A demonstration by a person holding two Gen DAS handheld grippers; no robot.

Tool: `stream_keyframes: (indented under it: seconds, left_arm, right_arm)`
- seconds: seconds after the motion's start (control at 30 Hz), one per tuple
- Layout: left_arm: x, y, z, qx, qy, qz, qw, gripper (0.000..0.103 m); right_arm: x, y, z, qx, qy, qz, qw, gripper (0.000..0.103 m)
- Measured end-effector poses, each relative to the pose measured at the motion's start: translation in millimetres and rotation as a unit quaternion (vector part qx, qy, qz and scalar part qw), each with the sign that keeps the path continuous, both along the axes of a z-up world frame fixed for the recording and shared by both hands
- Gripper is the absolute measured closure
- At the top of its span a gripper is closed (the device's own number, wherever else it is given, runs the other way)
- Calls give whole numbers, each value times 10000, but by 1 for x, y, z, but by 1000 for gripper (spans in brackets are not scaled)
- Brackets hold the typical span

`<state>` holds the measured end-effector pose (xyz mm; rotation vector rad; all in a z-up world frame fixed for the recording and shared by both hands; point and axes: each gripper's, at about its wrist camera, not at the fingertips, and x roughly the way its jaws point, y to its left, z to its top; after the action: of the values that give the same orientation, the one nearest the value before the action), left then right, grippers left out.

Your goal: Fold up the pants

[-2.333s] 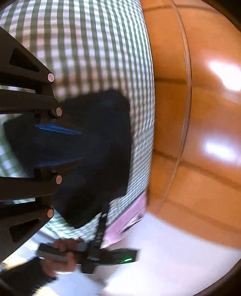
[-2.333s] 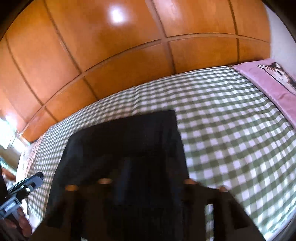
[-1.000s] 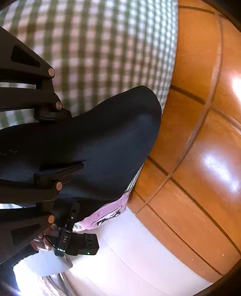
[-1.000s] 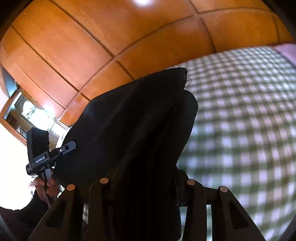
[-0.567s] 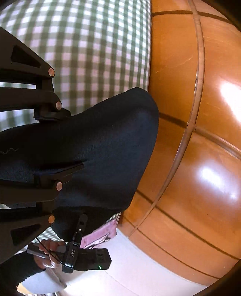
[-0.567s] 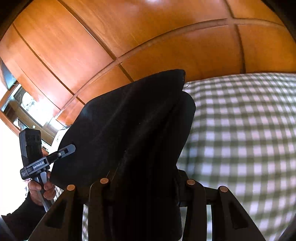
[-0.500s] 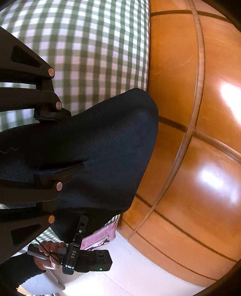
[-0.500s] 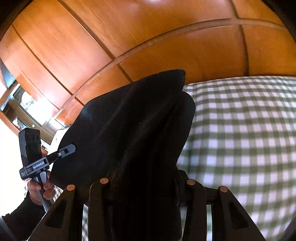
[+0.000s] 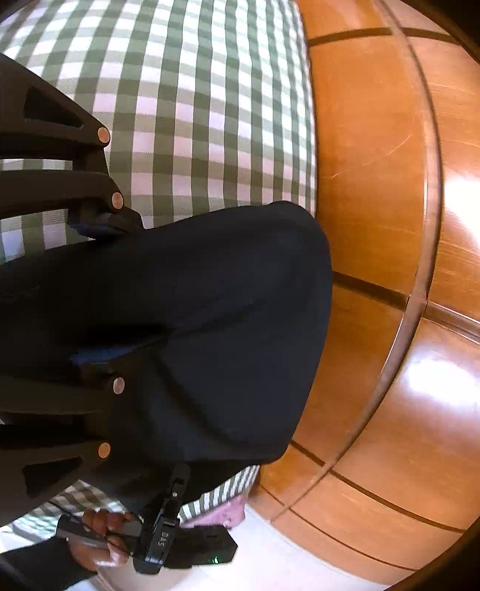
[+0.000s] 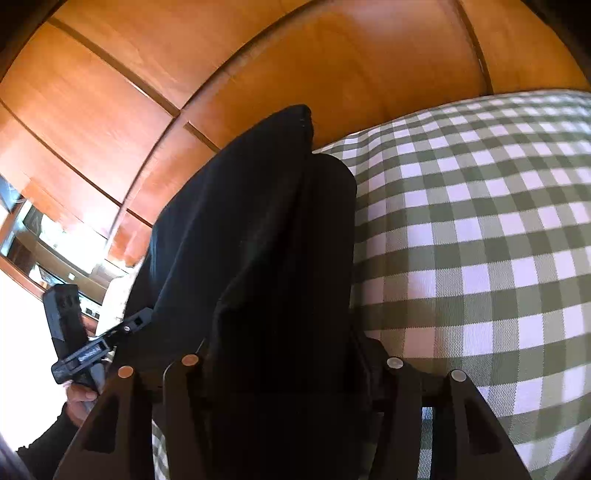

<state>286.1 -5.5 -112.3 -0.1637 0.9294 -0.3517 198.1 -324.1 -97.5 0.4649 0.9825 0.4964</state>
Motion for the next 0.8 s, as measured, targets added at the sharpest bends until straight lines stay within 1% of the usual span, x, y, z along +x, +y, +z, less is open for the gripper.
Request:
stream_keyframes:
  seconds: [0.07,0.13,0.2,0.23,0.3,0.4,0.57,0.63,0.7,0.73,0.8]
  left_arm:
    - [-4,-6,3,281,-104,52,9995,54]
    - [-3,-6,3,312,-58,155,9994,50]
    - [-6,-3,7,292,-1,361,9989,49]
    - [-9,-3,10,314,-29,369,9988,49]
    - [-13,-5,11,499,-134,295,9982,49]
    - [-13,-4,11,466,-149,290,9984,50]
    - [-10,-8,6,524,-210,283,9980,49]
    - [-9,-5,6,402,-155,364,9984,47]
    - [-12,-2,9,355,-119,490,9981,45]
    - [-15,-1,12,370,-137,538,9978,45]
    - [-24,-1,20,525,-262,594,9965,45]
  right_arm:
    - [2,3,1,-59,7,-19,10000,49]
    - [4,5,0,-42,58,-98,9999,49]
    - [0,9,2,-100,88,-122,9998,48]
    - [-1,10,3,-157,66,-93,9998,48]
    - [0,8,1,-45,141,-107,9998,47]
    - [-1,6,1,-26,153,-88,9998,51]
    - [-3,10,3,-105,105,-107,9998,51]
    - [-3,11,3,-106,120,-170,9997,51]
    - [-2,12,5,-153,151,-206,9996,48]
    - [-2,13,8,-265,117,-235,9993,46]
    - [-6,15,14,-455,52,-321,9984,43]
